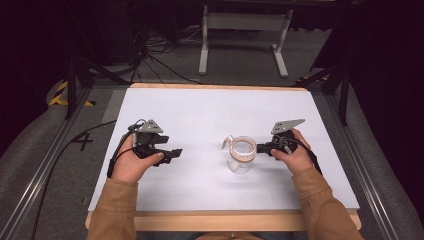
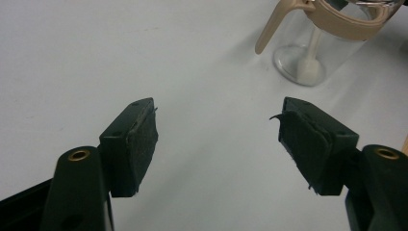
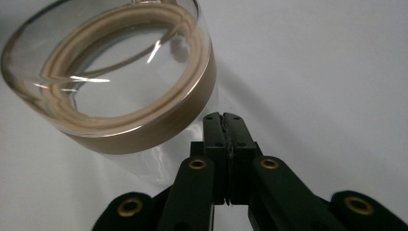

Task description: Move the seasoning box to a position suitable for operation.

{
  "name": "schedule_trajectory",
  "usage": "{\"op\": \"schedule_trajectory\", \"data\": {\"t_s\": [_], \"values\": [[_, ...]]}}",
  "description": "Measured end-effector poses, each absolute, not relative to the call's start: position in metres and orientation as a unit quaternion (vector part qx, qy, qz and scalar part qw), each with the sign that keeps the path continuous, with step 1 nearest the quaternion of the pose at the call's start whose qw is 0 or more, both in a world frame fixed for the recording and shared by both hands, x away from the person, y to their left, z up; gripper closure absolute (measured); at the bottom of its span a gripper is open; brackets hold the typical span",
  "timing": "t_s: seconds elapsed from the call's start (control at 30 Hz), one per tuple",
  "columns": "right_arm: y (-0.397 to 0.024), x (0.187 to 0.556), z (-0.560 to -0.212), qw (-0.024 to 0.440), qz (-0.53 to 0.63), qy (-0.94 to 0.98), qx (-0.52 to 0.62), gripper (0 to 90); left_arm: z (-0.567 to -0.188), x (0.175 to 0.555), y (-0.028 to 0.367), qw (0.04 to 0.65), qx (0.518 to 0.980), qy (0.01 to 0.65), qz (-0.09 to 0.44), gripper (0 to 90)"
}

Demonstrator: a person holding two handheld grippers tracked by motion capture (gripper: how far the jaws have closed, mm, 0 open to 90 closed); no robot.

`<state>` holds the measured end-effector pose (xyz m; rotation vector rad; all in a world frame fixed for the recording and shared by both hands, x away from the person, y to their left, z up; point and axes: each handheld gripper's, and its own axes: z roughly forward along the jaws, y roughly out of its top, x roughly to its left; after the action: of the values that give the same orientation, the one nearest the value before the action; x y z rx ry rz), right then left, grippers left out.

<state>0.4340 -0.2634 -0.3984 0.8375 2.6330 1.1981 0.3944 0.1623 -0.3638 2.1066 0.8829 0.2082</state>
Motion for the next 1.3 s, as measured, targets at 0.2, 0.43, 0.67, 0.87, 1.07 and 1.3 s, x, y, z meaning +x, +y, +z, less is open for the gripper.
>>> {"op": "schedule_trajectory", "data": {"t_s": [0.2,0.43,0.67,0.87,1.07,1.3], "values": [[-0.263,0.434,-0.401,0.060,0.392,0.875,0.279,90.0,-0.365,0.395,0.161,0.412,0.838,0.349,0.078,29.8],[-0.261,0.433,-0.403,0.053,0.385,0.878,0.280,90.0,-0.366,0.398,0.160,0.408,0.843,0.343,0.076,29.7],[-0.256,0.423,-0.402,0.042,0.369,0.891,0.262,90.0,-0.367,0.403,0.154,0.411,0.843,0.341,0.073,29.7],[-0.250,0.410,-0.401,0.039,0.358,0.899,0.247,90.0,-0.366,0.410,0.144,0.416,0.843,0.334,0.065,29.7],[-0.240,0.397,-0.400,0.035,0.353,0.907,0.226,90.0,-0.368,0.416,0.133,0.414,0.849,0.322,0.060,29.7],[-0.229,0.387,-0.402,0.031,0.354,0.911,0.208,90.0,-0.371,0.422,0.126,0.423,0.851,0.310,0.032,38.5]]}}
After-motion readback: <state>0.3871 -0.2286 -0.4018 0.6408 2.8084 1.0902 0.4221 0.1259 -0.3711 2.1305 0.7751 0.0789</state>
